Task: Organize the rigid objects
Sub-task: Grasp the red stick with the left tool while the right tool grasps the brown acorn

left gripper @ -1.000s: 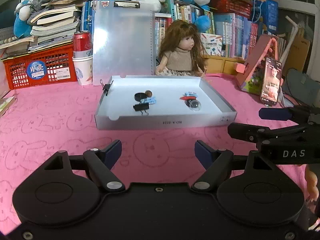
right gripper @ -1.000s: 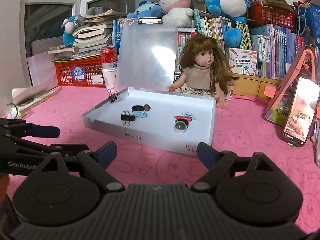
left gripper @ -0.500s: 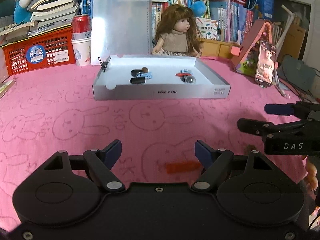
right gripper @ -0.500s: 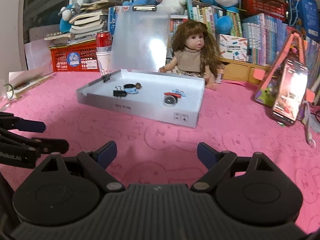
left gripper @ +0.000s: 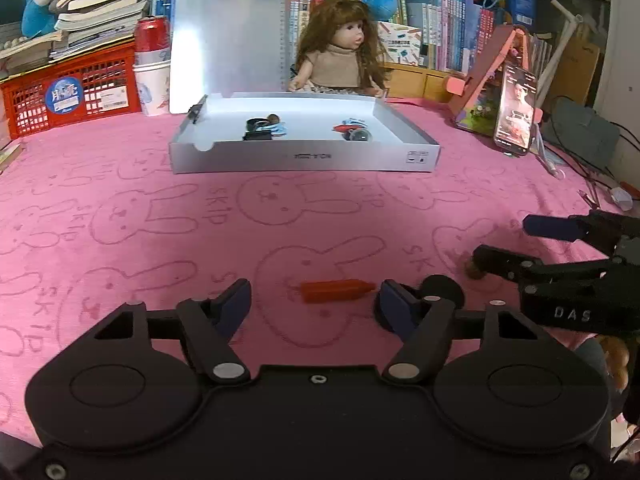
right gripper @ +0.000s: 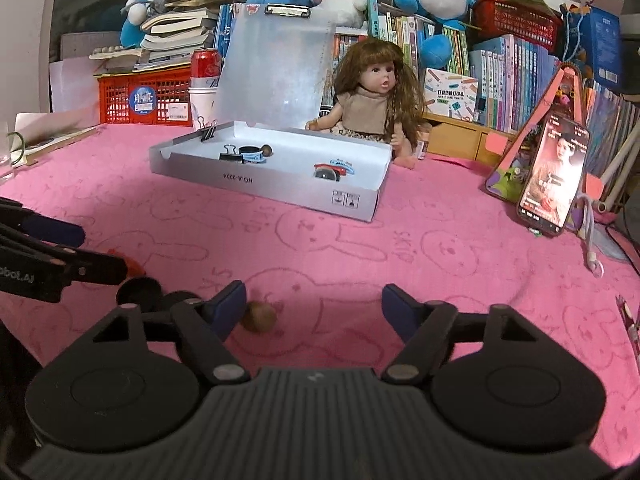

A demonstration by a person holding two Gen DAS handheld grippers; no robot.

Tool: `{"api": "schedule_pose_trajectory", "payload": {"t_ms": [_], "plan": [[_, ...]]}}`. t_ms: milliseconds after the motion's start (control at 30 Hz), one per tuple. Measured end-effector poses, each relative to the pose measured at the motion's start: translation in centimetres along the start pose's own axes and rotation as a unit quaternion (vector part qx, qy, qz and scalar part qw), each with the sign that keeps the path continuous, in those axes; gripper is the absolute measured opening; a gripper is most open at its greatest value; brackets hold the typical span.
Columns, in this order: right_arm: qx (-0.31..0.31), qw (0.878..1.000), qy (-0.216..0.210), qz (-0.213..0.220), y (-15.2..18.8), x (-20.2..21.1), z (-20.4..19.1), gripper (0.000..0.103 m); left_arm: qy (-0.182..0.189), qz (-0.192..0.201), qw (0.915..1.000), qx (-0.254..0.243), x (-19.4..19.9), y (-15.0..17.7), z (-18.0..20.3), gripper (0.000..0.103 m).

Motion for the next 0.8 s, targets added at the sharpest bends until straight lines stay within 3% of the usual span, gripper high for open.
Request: {"api": "schedule_pose_trajectory", "payload": {"t_ms": [200, 467, 533, 800], "plan": [[0.002, 1.000, -0.013, -0.003, 0.5, -0.1, -0.6, 0.074, -0.006, -0.002, 0.9998, 0.018, -1.1, -0.4, 0.6, 0.060], [-0.002, 0.999, -0.033, -0.008, 1.1, -0.5, -1.4, 0.063, -0.021, 0.006, 0.9995, 0.022, -1.6, -0.7, 0.6, 0.029], [-0.008, 0.999, -0.037, -0.007, 1.1, -0.6, -1.5, 0.056, -0.026, 0.008, 0.9994, 0.021, -1.6, -0.7, 0.4, 0.022], [-0.011, 0.999, -0.043, -0.004, 1.0, -0.5, -1.6, 0.041, -0.028, 0.014, 0.9992, 0.023, -1.6, -0.7, -0.1, 0.011]]}}
Point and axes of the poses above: each gripper's, at about its wrist camera, not at the fingertips, and x roughly against the way its jaws point, z to its right, y to its underside, the point moved 9 cm from there along -x, roughly the way its jaws point, and after that the axes turned 8 degrees about -z, right-handed, at the moved point
